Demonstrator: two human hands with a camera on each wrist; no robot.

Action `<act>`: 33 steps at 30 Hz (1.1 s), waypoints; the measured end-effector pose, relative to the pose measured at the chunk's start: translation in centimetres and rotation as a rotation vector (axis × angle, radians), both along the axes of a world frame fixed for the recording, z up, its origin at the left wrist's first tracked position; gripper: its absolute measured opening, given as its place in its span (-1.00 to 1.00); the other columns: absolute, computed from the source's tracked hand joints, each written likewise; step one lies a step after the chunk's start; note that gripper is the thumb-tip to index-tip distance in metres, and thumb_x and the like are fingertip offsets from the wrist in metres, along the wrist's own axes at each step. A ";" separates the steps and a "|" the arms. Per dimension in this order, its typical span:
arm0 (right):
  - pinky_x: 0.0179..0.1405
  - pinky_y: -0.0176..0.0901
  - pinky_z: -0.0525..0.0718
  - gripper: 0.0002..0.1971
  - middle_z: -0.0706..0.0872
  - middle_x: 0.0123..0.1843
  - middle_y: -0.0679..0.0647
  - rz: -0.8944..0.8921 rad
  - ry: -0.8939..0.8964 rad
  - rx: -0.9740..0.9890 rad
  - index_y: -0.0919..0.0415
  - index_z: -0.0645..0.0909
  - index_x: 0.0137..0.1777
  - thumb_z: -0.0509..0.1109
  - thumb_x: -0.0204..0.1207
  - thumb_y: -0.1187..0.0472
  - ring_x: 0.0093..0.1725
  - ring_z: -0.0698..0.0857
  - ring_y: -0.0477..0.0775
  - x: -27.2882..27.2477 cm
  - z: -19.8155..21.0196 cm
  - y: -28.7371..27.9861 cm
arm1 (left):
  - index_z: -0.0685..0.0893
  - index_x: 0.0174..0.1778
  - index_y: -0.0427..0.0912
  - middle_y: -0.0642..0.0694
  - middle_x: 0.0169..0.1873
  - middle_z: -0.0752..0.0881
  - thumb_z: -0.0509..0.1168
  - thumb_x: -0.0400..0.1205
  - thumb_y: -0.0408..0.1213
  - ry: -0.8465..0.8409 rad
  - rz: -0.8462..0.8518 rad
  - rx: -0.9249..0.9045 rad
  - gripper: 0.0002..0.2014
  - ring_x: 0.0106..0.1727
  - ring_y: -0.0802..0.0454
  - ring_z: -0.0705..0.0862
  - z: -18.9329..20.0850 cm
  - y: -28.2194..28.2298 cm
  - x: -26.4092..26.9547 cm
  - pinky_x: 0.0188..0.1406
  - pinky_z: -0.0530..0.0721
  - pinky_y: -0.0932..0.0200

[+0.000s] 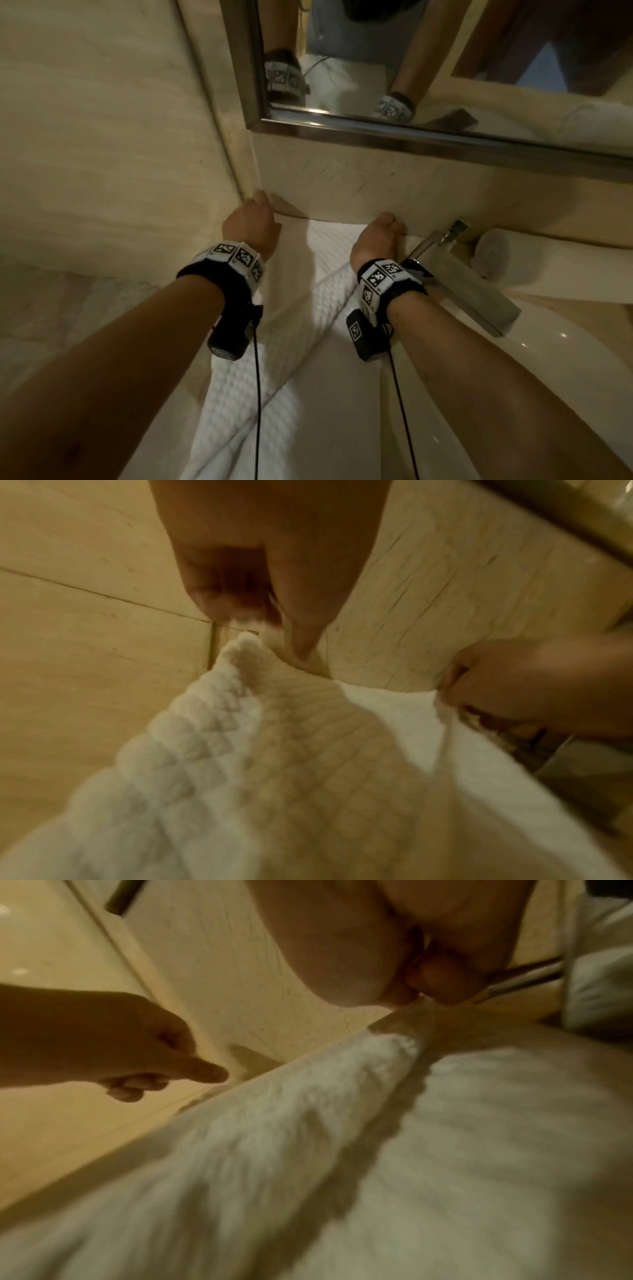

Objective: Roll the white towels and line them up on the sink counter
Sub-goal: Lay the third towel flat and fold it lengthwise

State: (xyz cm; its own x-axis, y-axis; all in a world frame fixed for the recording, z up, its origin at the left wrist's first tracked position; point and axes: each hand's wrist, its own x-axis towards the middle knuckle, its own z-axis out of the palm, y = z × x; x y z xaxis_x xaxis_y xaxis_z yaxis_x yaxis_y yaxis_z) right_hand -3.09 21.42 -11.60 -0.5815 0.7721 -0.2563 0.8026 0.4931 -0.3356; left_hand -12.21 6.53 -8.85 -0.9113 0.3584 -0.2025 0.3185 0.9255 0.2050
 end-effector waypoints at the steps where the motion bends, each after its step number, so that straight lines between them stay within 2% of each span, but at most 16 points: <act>1: 0.34 0.30 0.46 -0.57 0.35 0.43 0.45 0.047 0.009 -0.021 0.36 0.40 0.46 0.14 0.60 0.29 0.35 0.41 0.45 0.5 0.5 -0.8 | 0.42 0.34 -0.32 -0.32 0.26 0.59 0.27 0.66 -0.07 -0.090 -0.049 -0.040 -0.54 0.28 -0.28 0.58 0.1 -0.2 0.7 0.10 0.57 -0.06; 3: 0.36 0.32 0.44 -0.59 0.35 0.38 0.43 0.142 0.056 -0.037 0.30 0.44 0.42 0.16 0.57 0.29 0.34 0.38 0.46 2.4 1.6 -2.5 | 0.55 0.28 -0.30 -0.28 0.26 0.62 0.20 0.69 -0.07 -0.231 -0.158 -0.091 -0.61 0.27 -0.24 0.59 0.0 -0.9 2.5 0.13 0.54 0.02; 6: 0.27 0.05 0.56 -0.64 0.40 0.34 0.22 0.404 0.222 -0.245 0.23 0.41 0.36 0.28 0.57 0.29 0.24 0.54 0.27 5.0 3.2 -5.5 | 0.57 0.34 -0.27 -0.27 0.29 0.55 0.20 0.65 -0.33 -0.285 -0.194 -0.047 -0.67 0.30 -0.20 0.56 0.4 -2.5 4.9 0.23 0.49 0.09; 9: 0.40 -0.03 0.47 -0.48 0.36 0.38 0.09 0.690 0.019 -0.452 0.11 0.40 0.50 0.39 0.56 0.12 0.32 0.49 0.19 7.8 2.7 -7.8 | 0.57 0.33 -0.20 -0.21 0.26 0.57 0.27 0.50 -0.47 -0.298 -0.180 0.054 -0.56 0.28 -0.16 0.57 1.3 -4.7 7.2 0.25 0.55 0.06; 12: 0.45 0.01 0.50 -0.39 0.24 0.43 0.14 0.636 -0.005 -0.455 0.08 0.43 0.47 0.54 0.44 0.07 0.37 0.52 0.21 9.0 0.7 -8.5 | 0.53 0.22 -0.08 -0.12 0.07 0.68 0.28 0.46 -0.44 -0.348 -0.152 0.055 -0.59 0.10 -0.12 0.62 1.8 -7.0 9.3 0.01 0.61 0.07; 15: 0.49 -0.06 0.44 -0.46 0.21 0.45 0.16 0.598 0.037 -0.400 0.10 0.43 0.47 0.49 0.51 0.15 0.39 0.49 0.20 9.3 -0.2 -9.3 | 0.52 0.25 0.01 -0.13 0.12 0.65 0.29 0.47 -0.32 -0.375 -0.207 -0.103 -0.60 0.16 -0.14 0.57 1.3 -9.2 11.4 0.09 0.61 0.03; 17: 0.50 -0.11 0.41 -0.49 0.20 0.48 0.17 0.575 0.041 -0.346 0.10 0.41 0.49 0.43 0.55 0.16 0.40 0.47 0.20 9.2 -0.1 -9.6 | 0.54 0.23 -0.04 -0.13 0.15 0.56 0.33 0.44 -0.23 -0.300 -0.258 -0.219 -0.59 0.21 -0.16 0.47 1.0 -10.1 12.3 0.09 0.58 -0.03; 20: 0.47 -0.11 0.44 -0.51 0.18 0.48 0.17 0.561 0.035 -0.317 0.09 0.40 0.51 0.38 0.60 0.17 0.40 0.45 0.21 9.4 -0.8 -9.8 | 0.58 0.22 -0.24 -0.17 0.22 0.41 0.36 0.42 -0.07 -0.210 -0.302 -0.349 -0.51 0.21 -0.19 0.39 0.4 -11.1 13.7 0.00 0.55 -0.02; 22: 0.44 -0.16 0.46 -0.52 0.18 0.47 0.15 0.560 0.064 -0.307 0.09 0.39 0.52 0.37 0.61 0.20 0.39 0.44 0.17 9.4 -1.1 -9.9 | 0.46 0.27 -0.30 -0.20 0.29 0.33 0.42 0.38 -0.15 -0.216 -0.244 -0.265 -0.42 0.26 -0.21 0.38 -0.4 -11.8 14.4 0.17 0.55 -0.07; 23: 0.39 -0.25 0.46 -0.52 0.19 0.46 0.15 0.569 0.079 -0.300 0.08 0.39 0.52 0.36 0.62 0.22 0.37 0.45 0.15 9.5 -1.2 -10.0 | 0.40 0.31 -0.28 -0.21 0.30 0.30 0.45 0.37 -0.22 -0.217 -0.210 -0.182 -0.39 0.29 -0.24 0.38 -0.7 -12.1 14.7 0.23 0.53 -0.08; 25: 0.15 -0.55 0.44 -0.52 0.23 0.43 0.15 0.587 0.132 -0.312 0.08 0.43 0.51 0.34 0.61 0.32 0.29 0.47 0.08 9.8 -1.5 -10.0 | 0.33 0.39 -0.19 -0.23 0.31 0.28 0.50 0.32 -0.34 -0.246 -0.142 -0.046 -0.27 0.33 -0.26 0.39 -0.9 -12.3 15.0 0.27 0.53 -0.10; 26: 0.07 -0.59 0.42 -0.53 0.28 0.42 0.17 0.596 0.160 -0.313 0.07 0.46 0.50 0.34 0.60 0.34 0.26 0.48 0.09 9.9 -1.7 -10.1 | 0.31 0.41 -0.16 -0.23 0.31 0.29 0.52 0.31 -0.35 -0.263 -0.126 -0.038 -0.24 0.34 -0.28 0.41 -0.5 -12.1 14.9 0.26 0.55 -0.11; 28: 0.13 -0.42 0.44 -0.53 0.38 0.42 0.23 0.608 0.200 -0.285 0.05 0.52 0.47 0.35 0.57 0.33 0.29 0.50 0.16 10.2 -1.7 -10.3 | 0.31 0.41 -0.20 -0.26 0.30 0.37 0.53 0.35 -0.32 -0.291 -0.119 -0.096 -0.25 0.30 -0.29 0.48 0.3 -11.6 14.5 0.16 0.59 -0.08; 29: 0.12 -0.41 0.45 -0.54 0.38 0.41 0.22 0.611 0.209 -0.288 0.05 0.54 0.45 0.35 0.56 0.34 0.26 0.52 0.12 10.2 -1.9 -10.2 | 0.32 0.42 -0.25 -0.28 0.28 0.43 0.53 0.39 -0.29 -0.307 -0.108 -0.146 -0.27 0.28 -0.29 0.53 0.6 -11.5 14.4 0.08 0.60 -0.04; 31: -0.08 -0.64 0.41 -0.55 0.28 0.37 0.15 0.609 0.198 -0.312 0.11 0.55 0.41 0.31 0.57 0.46 0.09 0.52 -0.06 10.3 -2.0 -10.1 | 0.44 0.39 -0.30 -0.28 0.22 0.58 0.49 0.46 -0.18 -0.309 -0.121 -0.245 -0.37 0.23 -0.26 0.61 1.0 -11.4 14.6 -0.01 0.60 0.02; 33: -0.07 -0.70 0.31 -0.54 0.21 0.39 0.14 0.612 0.176 -0.264 0.13 0.54 0.41 0.30 0.56 0.51 0.11 0.47 -0.06 10.3 -2.1 -10.1 | 0.63 0.26 -0.25 -0.23 0.11 0.68 0.42 0.51 0.00 -0.267 -0.180 -0.308 -0.50 0.16 -0.21 0.65 0.9 -11.5 15.1 0.01 0.61 0.04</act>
